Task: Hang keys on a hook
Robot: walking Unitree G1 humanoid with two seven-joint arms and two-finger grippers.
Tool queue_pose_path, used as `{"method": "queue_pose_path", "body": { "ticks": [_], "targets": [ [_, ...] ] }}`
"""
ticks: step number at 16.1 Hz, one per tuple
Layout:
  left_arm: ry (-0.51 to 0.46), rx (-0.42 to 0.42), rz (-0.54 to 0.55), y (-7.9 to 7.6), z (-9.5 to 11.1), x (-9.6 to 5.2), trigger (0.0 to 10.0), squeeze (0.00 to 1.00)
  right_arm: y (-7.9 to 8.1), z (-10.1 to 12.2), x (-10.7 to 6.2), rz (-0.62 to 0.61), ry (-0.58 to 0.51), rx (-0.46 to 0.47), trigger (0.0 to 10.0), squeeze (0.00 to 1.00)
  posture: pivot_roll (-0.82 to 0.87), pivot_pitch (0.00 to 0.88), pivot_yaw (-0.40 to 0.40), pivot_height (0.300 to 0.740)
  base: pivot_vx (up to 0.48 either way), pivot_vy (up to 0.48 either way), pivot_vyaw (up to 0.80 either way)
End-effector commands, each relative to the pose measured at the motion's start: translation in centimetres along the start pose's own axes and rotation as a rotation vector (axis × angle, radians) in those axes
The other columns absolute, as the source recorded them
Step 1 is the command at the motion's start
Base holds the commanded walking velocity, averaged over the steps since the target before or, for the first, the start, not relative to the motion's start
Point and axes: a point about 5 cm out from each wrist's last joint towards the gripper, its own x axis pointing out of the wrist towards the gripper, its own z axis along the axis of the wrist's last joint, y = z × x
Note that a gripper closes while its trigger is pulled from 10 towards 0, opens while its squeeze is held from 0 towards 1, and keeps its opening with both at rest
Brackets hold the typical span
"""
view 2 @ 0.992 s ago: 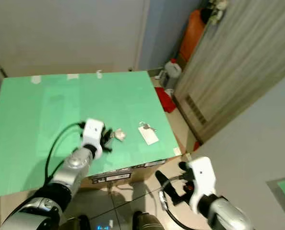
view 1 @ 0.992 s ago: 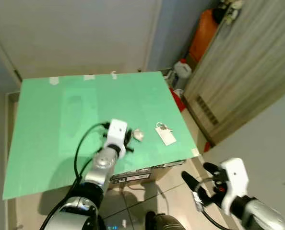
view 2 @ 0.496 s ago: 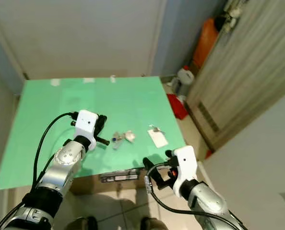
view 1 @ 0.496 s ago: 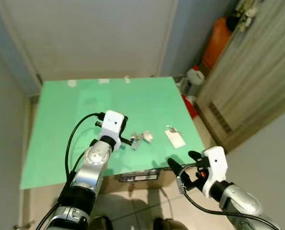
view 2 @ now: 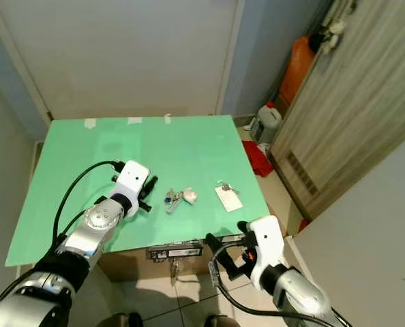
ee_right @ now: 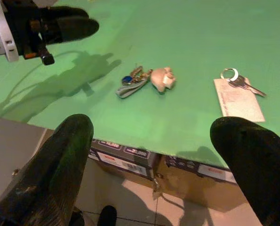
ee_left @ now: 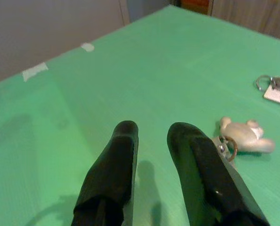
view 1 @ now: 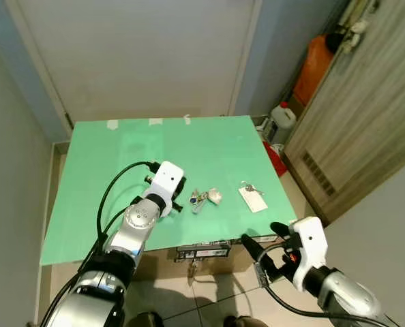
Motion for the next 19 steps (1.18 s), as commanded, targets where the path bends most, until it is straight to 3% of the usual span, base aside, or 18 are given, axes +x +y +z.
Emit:
{"method": "queue_pose_path", "body": {
  "ticks": [1, 2, 3, 8, 14, 15, 19],
  "targets": [
    [0.002, 0.016, -0.002, 0.0, 0.0, 0.2, 10.0, 1.0, -0.4, 0.7, -0.6, -0.028, -0.051, -0.024, 10.0, 0.25, -0.21, 0.087, -0.048, 0.74, 0.0, 0.0, 0.0],
    [0.003, 0.024, 0.0, 0.1, 0.1, 0.3, 10.0, 1.0, 0.0, 1.1, -0.7, -0.017, -0.094, -0.047, 10.0, 0.34, -0.22, 0.088, -0.047, 0.74, 0.0, 0.0, 0.0],
    [0.011, 0.036, 0.0, 0.2, 0.0, 0.3, 10.0, 1.0, 0.5, 1.4, -0.7, -0.008, -0.117, -0.06, 10.0, 0.01, -0.22, 0.092, -0.042, 0.74, 0.0, 0.0, 0.0],
    [0.03, -0.028, -0.034, 0.2, -0.4, 0.5, 10.0, 1.0, 1.6, 0.7, -1.8, -0.02, -0.131, 0.044, 10.0, 0.0, -0.26, 0.121, -0.038, 0.74, 0.0, 0.0, 0.0],
    [0.029, -0.098, -0.088, -1.4, -0.2, 0.9, 10.0, 1.0, 1.8, 1.0, -3.7, -0.011, -0.118, 0.035, 10.0, 0.0, -0.3, 0.143, -0.054, 0.74, 0.0, 0.0, 0.0],
    [0.046, -0.099, -0.102, -1.7, -0.4, 0.9, 10.0, 0.0, 1.7, 1.1, -4.1, -0.013, -0.114, 0.031, 10.0, 0.0, -0.31, 0.147, -0.057, 0.74, 0.0, 0.0, 0.0],
    [0.08, -0.092, -0.089, -2.1, -1.1, 0.8, 10.0, 0.0, 1.4, 0.7, -7.1, -0.05, -0.052, 0.017, 10.0, 0.0, -0.37, 0.17, -0.088, 0.74, 0.0, 0.0, 0.0]
  ]
}}
